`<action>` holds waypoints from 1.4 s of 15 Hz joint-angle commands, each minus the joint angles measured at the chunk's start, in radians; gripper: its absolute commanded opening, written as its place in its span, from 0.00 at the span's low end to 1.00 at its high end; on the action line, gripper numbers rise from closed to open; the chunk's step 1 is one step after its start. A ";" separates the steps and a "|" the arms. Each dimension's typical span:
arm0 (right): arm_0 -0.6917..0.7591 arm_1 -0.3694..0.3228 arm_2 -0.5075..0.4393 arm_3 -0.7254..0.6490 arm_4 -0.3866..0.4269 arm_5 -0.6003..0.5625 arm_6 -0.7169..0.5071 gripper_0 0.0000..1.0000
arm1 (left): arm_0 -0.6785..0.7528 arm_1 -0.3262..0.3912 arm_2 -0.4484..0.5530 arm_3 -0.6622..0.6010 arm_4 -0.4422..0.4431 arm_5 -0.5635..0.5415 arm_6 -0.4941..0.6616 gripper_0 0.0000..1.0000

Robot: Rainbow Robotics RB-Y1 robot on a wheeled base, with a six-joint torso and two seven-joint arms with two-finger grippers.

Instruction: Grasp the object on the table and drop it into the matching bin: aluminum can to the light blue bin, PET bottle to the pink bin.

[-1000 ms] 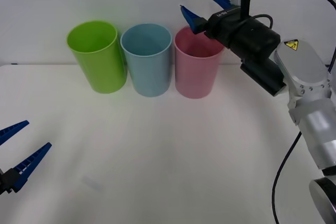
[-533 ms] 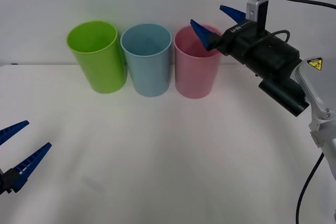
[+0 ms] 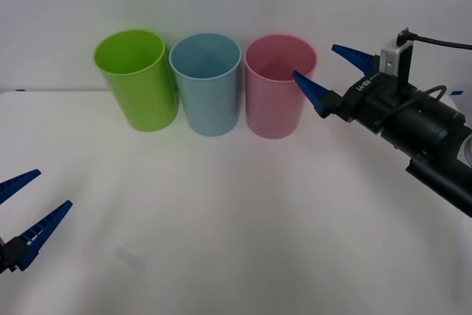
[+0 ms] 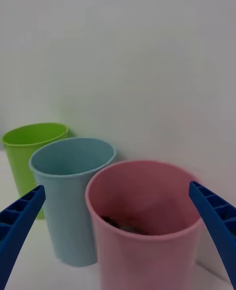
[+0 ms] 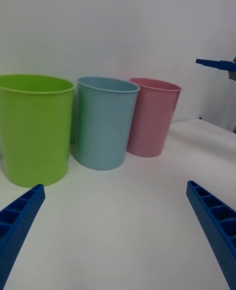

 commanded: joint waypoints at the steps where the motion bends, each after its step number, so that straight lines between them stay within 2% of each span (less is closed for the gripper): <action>1: 0.108 -0.070 -0.013 -0.070 -0.062 -0.022 0.029 1.00 | 0.000 0.000 0.000 0.000 0.000 0.000 0.000 1.00; 3: 0.193 -0.096 -0.059 -0.113 -0.086 -0.071 0.055 1.00 | 0.000 0.000 0.000 0.000 0.000 0.000 0.000 1.00; 8: 0.363 -0.096 -0.206 -0.124 -0.089 -0.266 0.119 1.00 | 0.000 0.000 0.000 0.000 0.000 0.000 0.000 1.00; 18: 0.628 -0.093 -0.317 -0.124 -0.117 -0.511 0.378 1.00 | 0.000 0.000 0.000 0.000 0.000 0.000 0.000 1.00; 21: 0.680 -0.087 -0.371 -0.121 -0.127 -0.600 0.394 1.00 | 0.000 0.000 0.000 0.000 0.000 0.000 0.000 1.00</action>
